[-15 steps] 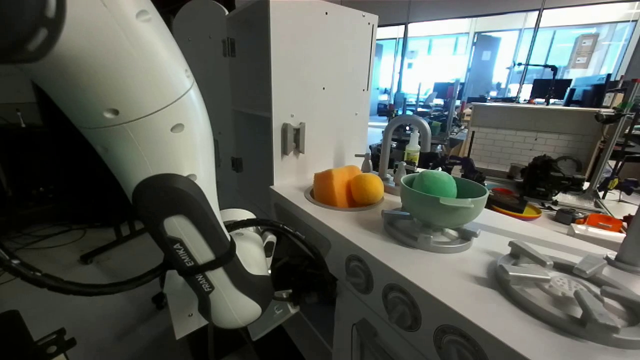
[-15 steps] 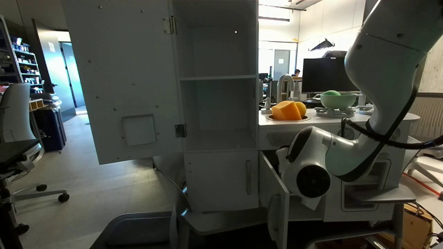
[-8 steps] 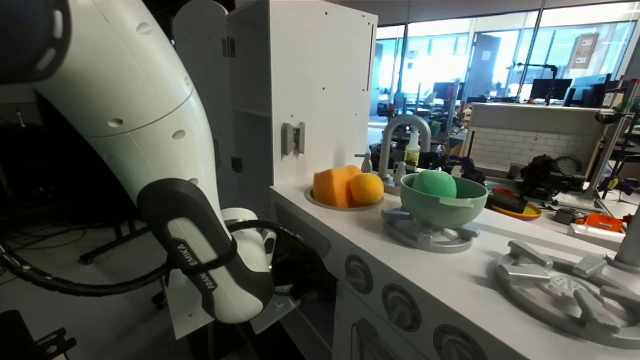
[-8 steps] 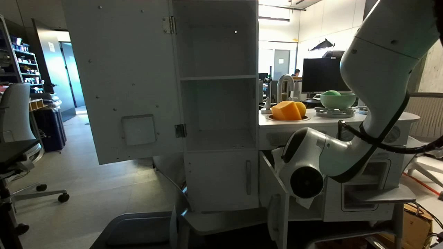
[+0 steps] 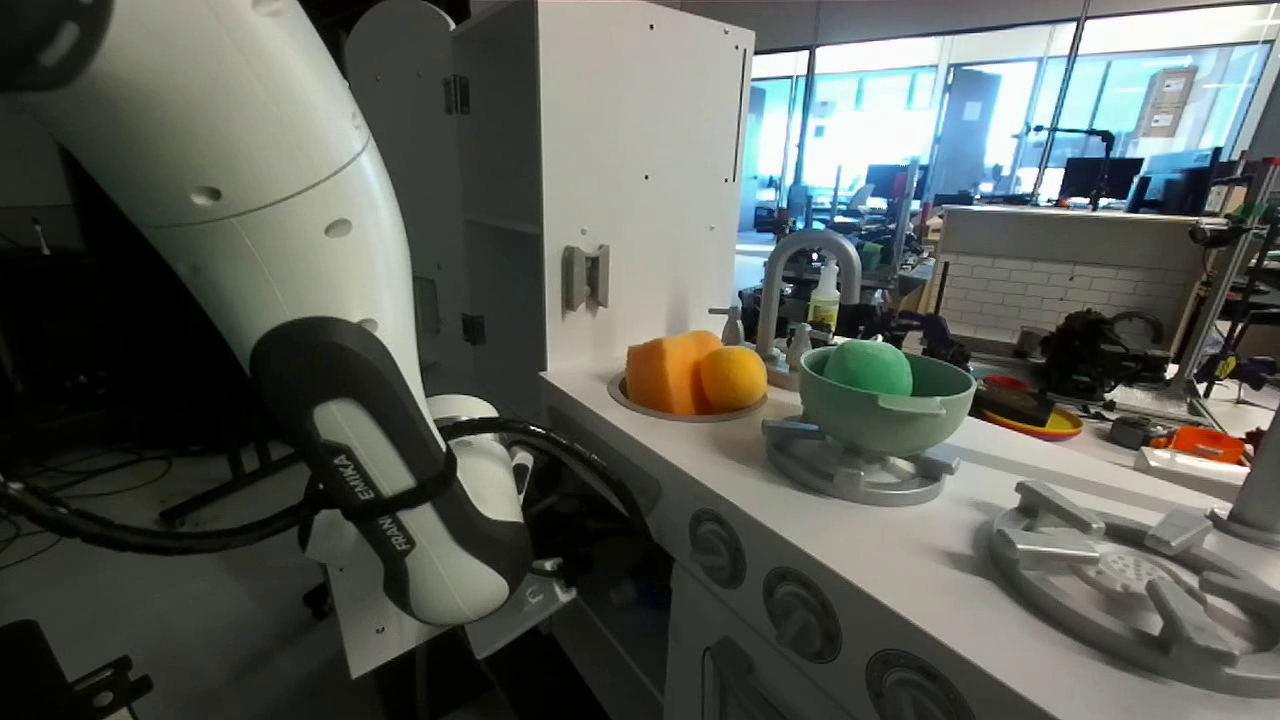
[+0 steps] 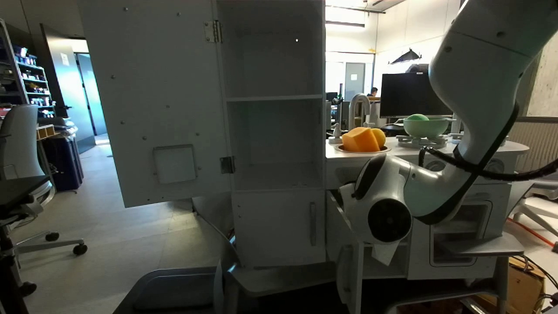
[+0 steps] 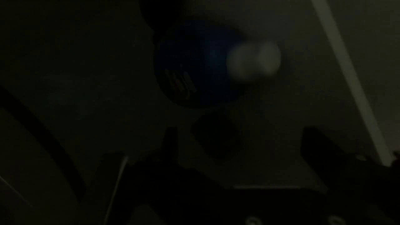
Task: Open the cabinet under sink, put the black bottle and blue bottle inside the cabinet underneath the sink
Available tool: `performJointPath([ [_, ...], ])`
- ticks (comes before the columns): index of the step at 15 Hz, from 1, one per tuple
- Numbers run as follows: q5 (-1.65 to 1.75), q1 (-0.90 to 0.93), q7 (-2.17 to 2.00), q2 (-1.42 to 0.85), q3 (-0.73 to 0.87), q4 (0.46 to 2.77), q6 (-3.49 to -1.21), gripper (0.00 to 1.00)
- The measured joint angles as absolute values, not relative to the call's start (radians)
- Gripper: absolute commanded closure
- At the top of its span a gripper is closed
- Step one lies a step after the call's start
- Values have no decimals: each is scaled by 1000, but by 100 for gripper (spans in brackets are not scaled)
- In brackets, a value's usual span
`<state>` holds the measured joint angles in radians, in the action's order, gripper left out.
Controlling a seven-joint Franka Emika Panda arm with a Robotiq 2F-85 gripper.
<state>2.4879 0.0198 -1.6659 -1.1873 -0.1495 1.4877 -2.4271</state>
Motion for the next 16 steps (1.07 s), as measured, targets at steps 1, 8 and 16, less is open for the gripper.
performJointPath([
  [1, 2481, 18, -1660, -1159, -154, 1518, -2453, 0],
  [8, 2217, -15, -1418, -917, -157, 1797, -2596, 0],
  [16, 1647, -66, -839, -520, -100, 2168, -2778, 0],
])
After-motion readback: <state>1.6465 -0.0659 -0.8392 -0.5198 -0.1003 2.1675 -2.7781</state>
